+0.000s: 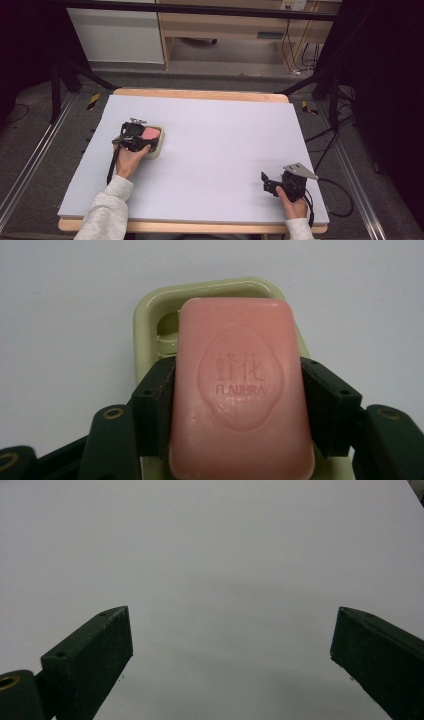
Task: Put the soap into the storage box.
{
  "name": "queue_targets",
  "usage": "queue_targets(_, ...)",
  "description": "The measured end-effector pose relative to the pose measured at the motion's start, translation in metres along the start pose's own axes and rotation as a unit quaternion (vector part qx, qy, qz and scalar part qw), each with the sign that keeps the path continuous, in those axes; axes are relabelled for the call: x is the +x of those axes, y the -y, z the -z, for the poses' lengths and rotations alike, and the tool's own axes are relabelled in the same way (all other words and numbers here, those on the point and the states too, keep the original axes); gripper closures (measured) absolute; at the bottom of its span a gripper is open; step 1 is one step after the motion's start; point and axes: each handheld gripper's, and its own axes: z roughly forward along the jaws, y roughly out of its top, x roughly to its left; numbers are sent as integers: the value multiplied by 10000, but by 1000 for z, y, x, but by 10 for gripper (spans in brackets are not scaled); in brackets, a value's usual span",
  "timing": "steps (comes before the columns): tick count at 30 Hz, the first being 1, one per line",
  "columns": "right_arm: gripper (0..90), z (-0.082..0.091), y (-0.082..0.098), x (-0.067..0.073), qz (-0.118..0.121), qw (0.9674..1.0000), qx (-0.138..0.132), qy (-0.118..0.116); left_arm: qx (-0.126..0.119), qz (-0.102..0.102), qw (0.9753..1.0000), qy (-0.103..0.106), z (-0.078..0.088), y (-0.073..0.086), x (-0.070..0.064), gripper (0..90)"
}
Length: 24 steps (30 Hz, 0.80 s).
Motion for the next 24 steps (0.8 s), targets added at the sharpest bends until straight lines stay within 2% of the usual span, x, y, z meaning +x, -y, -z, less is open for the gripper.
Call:
queue_targets(12, 36, 0, 0, 1, -10, 10000, 8, -38, 40, -6, 10000, -31, 0, 0, -1, 371)
queue_targets(15, 36, 0, 0, 0, -8, 10000, -5, -28, -138, 24, 9999, 43, 5, -2, -1, 318)
queue_targets(24, 36, 1, 0, 0, -5, 10000, -16, -18, -442, 45, 9990, 75, 23, -6, -3, 299)
